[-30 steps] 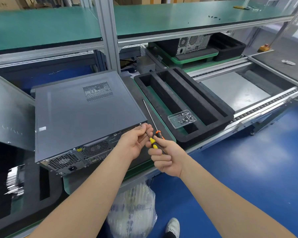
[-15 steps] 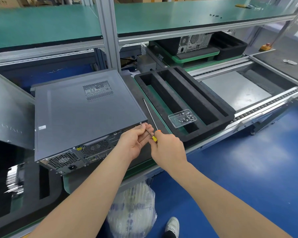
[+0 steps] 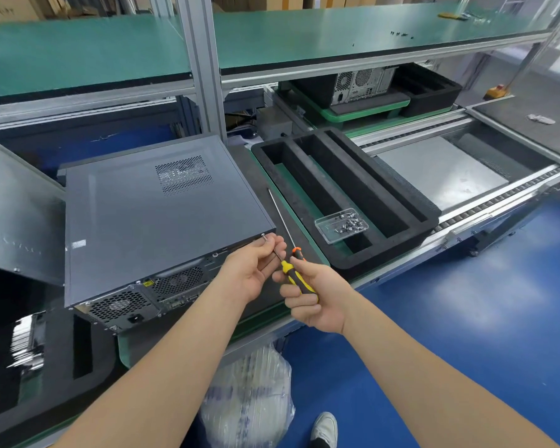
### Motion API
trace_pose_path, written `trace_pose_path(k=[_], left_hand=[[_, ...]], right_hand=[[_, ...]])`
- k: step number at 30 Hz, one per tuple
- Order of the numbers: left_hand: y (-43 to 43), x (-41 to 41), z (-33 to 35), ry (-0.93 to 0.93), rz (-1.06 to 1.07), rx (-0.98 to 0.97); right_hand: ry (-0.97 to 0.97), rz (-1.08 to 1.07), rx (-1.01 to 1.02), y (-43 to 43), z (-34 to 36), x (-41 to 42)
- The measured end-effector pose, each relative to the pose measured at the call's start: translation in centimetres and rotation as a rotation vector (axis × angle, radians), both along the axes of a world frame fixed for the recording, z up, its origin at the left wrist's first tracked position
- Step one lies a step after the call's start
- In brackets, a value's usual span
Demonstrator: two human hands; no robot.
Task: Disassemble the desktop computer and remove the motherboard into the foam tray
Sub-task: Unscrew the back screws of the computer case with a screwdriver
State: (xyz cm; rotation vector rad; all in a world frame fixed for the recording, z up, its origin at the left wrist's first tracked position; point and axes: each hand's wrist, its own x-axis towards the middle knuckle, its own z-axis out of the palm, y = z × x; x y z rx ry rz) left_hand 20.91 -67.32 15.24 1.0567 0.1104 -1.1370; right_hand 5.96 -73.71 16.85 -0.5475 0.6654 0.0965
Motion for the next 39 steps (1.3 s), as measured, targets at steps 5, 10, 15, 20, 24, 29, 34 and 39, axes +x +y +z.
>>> trace_pose_path(k=[5, 10, 15, 20, 24, 29, 34, 39], left_hand=[[0.2, 0.1, 0.0, 0.012, -0.007, -0.011], [0.2, -0.2, 0.2, 0.026, 0.004, -0.024], [0.2, -0.6, 0.5, 0.049, 0.035, -0.033], [0.3, -0.7, 0.6, 0.065, 0.051, -0.042], [0.0, -0.8, 0.3, 0.021, 0.059, -0.017], [-0.2, -0.5, 0.2, -0.006, 0.005, 0.005], [0.0, -0.4, 0.2, 0.026, 0.024, -0.023], [0.3, -0.4, 0.4, 0.03, 0.026, -0.02]], right_hand=[[-0.004, -0.047, -0.135, 0.5, -0.6, 0.4], [0.216, -0.018, -0.861, 1.0, -0.2, 0.8], [0.415, 0.054, -1.901, 1.4, 0.0, 1.3], [0.477, 0.077, -2.33, 1.9, -0.7, 1.5], [0.451, 0.112, -1.912, 1.1, -0.9, 1.6], [0.145, -0.017, -0.38, 0.1, 0.2, 0.6], [-0.094, -0.022, 0.08, -0.3, -0.9, -0.8], [0.112, -0.06, -0.507, 0.5, -0.9, 0.2]])
